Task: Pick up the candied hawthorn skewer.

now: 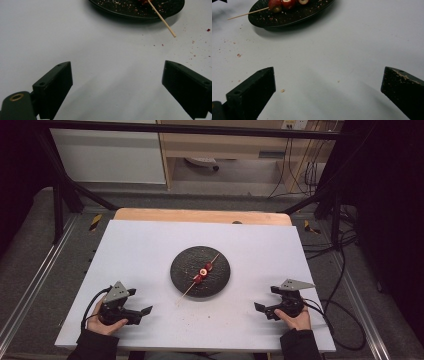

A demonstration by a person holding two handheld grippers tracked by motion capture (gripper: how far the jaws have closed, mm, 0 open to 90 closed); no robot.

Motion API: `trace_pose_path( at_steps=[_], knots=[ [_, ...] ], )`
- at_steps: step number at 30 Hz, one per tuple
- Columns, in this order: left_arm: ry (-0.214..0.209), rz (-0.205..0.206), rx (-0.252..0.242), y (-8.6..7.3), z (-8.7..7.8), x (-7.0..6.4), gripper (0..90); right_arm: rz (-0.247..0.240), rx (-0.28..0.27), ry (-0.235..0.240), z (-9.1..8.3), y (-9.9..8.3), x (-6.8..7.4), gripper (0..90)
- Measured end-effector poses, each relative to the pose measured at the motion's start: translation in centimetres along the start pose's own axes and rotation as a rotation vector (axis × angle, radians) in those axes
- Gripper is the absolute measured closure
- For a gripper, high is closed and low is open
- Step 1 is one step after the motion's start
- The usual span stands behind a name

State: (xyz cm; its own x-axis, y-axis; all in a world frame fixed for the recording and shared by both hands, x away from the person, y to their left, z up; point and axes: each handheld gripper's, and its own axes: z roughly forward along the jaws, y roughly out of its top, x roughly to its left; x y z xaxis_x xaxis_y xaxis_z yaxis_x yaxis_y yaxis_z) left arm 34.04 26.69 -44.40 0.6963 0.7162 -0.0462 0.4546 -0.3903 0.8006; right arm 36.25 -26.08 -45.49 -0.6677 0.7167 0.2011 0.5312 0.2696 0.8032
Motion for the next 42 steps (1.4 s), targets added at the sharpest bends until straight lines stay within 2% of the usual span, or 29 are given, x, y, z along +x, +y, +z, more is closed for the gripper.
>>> trace_pose_path(
  at_steps=[7,22,32,42],
  knots=[
    [-0.009,0.006,0.003,0.6,0.3,-0.6,9.1,-0.005,-0.002,-0.002,0.0,0.1,0.0,0.6],
    [0.003,0.022,0.016,2.5,1.1,-2.0,10.1,-0.011,0.009,-0.006,0.0,0.2,0.1,0.6],
    [0.011,0.018,0.038,4.8,2.3,-3.0,13.3,-0.009,0.014,-0.010,0.1,0.2,0.2,0.6],
    [0.011,0.028,0.072,7.4,4.4,-4.1,22.3,-0.012,0.013,-0.011,0.1,0.2,0.1,0.6]
  ],
)
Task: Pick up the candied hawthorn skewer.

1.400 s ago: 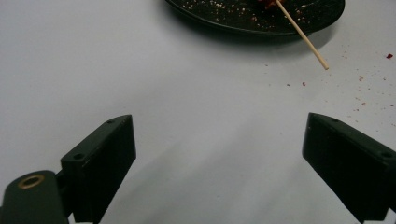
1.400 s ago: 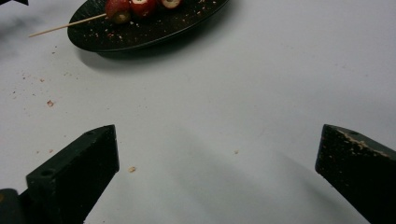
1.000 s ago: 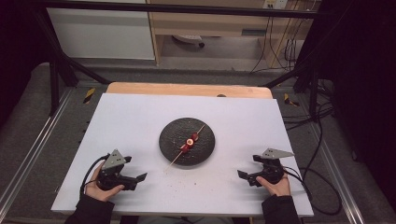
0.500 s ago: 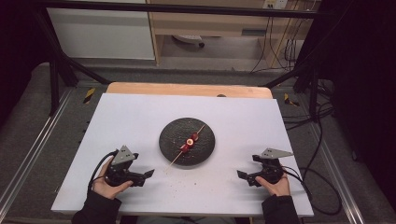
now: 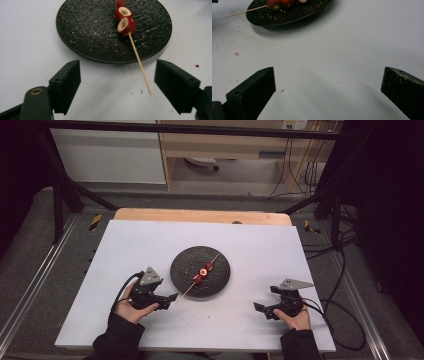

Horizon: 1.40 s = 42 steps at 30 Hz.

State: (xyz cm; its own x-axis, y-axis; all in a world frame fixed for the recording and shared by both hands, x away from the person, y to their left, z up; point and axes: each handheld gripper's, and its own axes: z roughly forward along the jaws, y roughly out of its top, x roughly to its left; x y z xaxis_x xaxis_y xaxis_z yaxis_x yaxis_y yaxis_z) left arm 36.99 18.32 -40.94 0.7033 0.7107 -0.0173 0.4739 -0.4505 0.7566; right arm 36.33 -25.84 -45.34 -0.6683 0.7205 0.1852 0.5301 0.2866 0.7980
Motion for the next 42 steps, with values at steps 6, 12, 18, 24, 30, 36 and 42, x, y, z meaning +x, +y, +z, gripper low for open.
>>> trace_pose_path(
  at_steps=[6,12,18,24,30,36,42],
  knots=[
    [0.003,0.029,0.032,1.7,1.5,-1.0,27.6,0.002,0.000,0.000,0.0,0.0,0.0,0.6],
    [-0.002,0.020,0.048,2.6,2.6,-1.4,35.2,0.002,-0.001,0.000,0.0,0.0,0.0,0.6],
    [-0.006,0.014,0.076,3.2,3.9,-1.8,46.3,0.005,0.001,0.002,-0.1,0.1,0.0,0.6],
    [-0.008,0.006,0.122,3.7,5.1,-2.2,55.5,0.006,0.000,0.003,-0.1,0.1,0.0,0.6],
    [-0.001,0.017,0.171,4.2,6.3,-2.5,68.7,0.007,0.000,0.005,0.0,0.1,-0.1,0.6],
    [0.012,0.026,0.213,4.4,7.1,-2.6,74.0,0.004,-0.003,0.006,-0.1,0.1,-0.1,0.6],
    [0.029,0.041,0.230,4.6,7.2,-2.8,78.4,0.004,-0.003,0.007,-0.1,0.1,-0.1,0.6]
  ],
)
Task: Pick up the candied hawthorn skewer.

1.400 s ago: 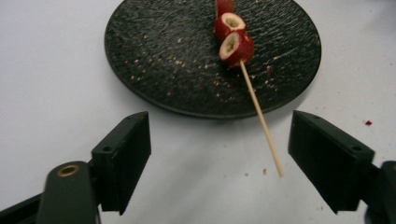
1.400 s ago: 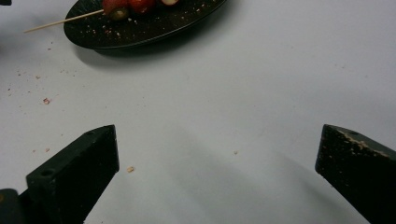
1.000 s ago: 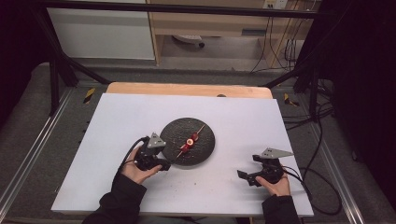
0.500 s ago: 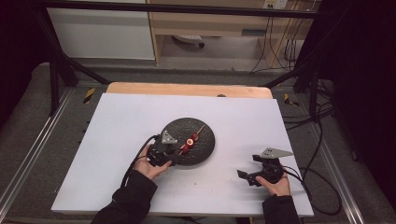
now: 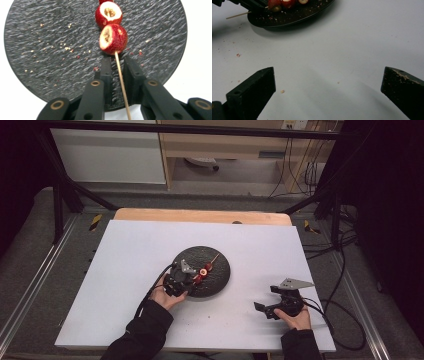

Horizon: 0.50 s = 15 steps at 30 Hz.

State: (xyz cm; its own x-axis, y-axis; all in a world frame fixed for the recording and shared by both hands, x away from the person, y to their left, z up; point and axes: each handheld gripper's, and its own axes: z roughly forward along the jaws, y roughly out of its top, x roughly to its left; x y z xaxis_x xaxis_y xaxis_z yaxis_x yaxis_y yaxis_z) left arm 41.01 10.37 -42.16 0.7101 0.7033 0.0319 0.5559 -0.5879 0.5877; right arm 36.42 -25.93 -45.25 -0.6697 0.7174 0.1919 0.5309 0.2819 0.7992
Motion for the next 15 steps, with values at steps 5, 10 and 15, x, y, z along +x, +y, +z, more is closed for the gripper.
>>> trace_pose_path(
  at_steps=[5,10,15],
  knots=[
    [0.008,0.003,0.000,-0.04,0.00,-0.22,84.4,0.002,0.002,0.001,0.00,-0.01,0.02,0.6],
    [0.024,-0.002,-0.003,-0.21,-0.12,-0.21,87.6,0.002,0.002,0.000,0.00,0.00,0.02,0.6],
    [0.023,-0.017,-0.024,-0.60,-0.32,-0.04,88.1,0.007,0.007,0.002,0.06,-0.04,0.07,0.6]
  ],
)
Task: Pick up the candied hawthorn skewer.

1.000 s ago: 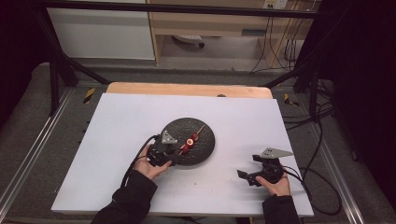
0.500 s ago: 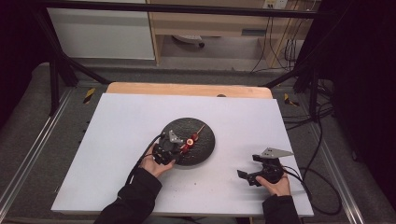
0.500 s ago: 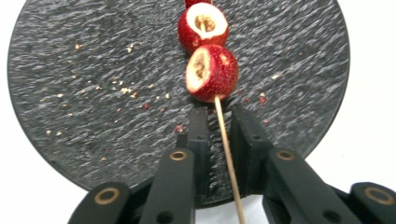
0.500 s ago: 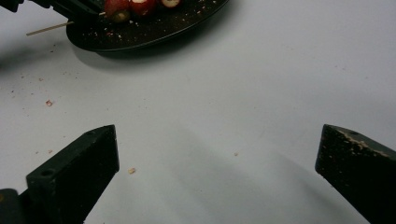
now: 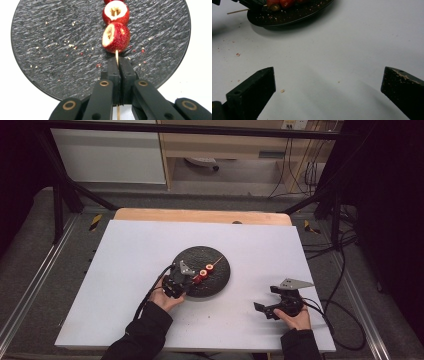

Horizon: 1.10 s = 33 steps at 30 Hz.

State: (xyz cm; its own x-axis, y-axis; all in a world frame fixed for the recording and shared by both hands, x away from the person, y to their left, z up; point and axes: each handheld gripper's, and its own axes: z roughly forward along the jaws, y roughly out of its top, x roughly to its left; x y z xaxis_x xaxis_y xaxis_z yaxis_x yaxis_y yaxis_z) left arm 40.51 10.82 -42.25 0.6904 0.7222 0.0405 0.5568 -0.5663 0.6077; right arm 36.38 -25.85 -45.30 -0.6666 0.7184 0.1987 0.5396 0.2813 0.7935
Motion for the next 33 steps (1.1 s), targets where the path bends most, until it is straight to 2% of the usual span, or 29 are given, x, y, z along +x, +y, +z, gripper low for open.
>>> trace_pose_path(
  at_steps=[14,24,33],
  knots=[
    [-0.035,-0.040,-0.113,-1.5,-2.2,0.8,88.3,0.004,0.000,-0.001,0.1,-0.1,0.1,0.6],
    [-0.056,-0.045,-0.186,-3.7,-4.1,1.2,88.3,0.013,-0.004,-0.005,0.1,0.0,0.1,0.6],
    [-0.077,-0.050,-0.233,-6.1,-5.3,1.1,88.3,0.015,-0.006,0.003,0.5,0.2,0.7,0.6]
  ],
)
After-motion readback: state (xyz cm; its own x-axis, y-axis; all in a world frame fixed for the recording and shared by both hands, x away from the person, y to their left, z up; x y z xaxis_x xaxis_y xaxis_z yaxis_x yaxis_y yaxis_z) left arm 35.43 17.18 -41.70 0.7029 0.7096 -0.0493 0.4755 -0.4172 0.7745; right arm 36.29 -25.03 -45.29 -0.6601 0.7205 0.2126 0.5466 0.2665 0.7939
